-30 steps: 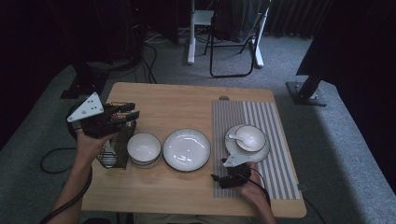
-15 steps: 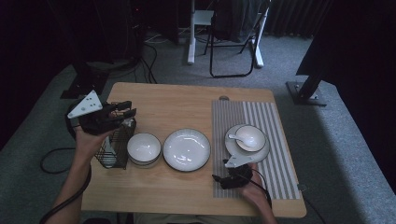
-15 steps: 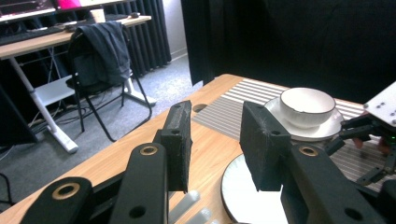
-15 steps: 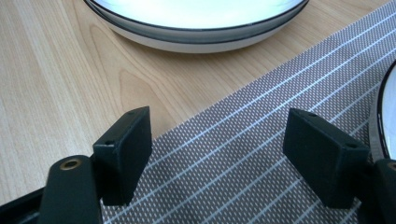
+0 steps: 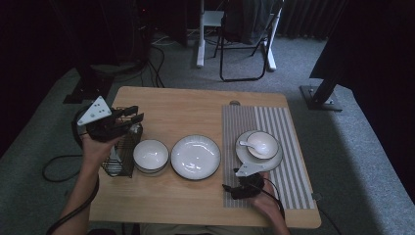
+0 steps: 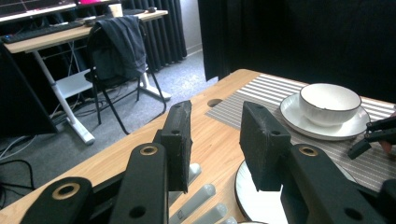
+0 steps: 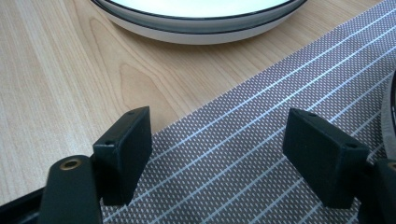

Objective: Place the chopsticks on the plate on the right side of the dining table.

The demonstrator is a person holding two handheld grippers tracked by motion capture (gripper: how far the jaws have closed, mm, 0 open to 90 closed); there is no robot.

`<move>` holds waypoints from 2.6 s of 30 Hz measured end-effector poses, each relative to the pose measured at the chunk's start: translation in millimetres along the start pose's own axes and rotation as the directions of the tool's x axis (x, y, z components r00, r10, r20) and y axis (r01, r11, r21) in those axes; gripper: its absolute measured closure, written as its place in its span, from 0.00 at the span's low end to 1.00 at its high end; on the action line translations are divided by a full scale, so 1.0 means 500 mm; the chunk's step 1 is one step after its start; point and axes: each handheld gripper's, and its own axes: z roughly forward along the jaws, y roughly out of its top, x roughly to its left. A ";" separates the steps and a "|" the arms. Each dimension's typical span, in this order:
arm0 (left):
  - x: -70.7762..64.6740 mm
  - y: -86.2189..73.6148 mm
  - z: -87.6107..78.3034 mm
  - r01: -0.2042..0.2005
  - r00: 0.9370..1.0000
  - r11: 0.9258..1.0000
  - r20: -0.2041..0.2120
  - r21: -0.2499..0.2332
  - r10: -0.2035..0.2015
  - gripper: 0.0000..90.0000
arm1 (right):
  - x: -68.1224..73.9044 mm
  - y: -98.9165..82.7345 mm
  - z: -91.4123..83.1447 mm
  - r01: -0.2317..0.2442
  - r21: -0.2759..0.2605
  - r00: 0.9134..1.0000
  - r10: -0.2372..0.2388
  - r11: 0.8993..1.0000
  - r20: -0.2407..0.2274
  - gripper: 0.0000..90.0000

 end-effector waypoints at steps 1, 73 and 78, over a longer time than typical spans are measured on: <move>-0.001 -0.001 0.001 -0.002 1.000 1.000 -0.005 0.002 0.002 0.72 | 0.000 -0.001 0.000 -0.001 0.000 1.000 0.001 1.000 -0.001 0.26; -0.013 -0.026 0.053 -0.029 0.968 0.994 -0.243 0.108 0.054 0.75 | 0.000 -0.007 0.003 0.001 0.009 1.000 -0.001 1.000 -0.011 0.27; -0.009 -0.027 0.053 -0.018 0.966 0.994 -0.254 0.108 0.045 0.75 | 0.000 -0.007 0.003 0.001 0.009 1.000 -0.001 1.000 -0.012 0.27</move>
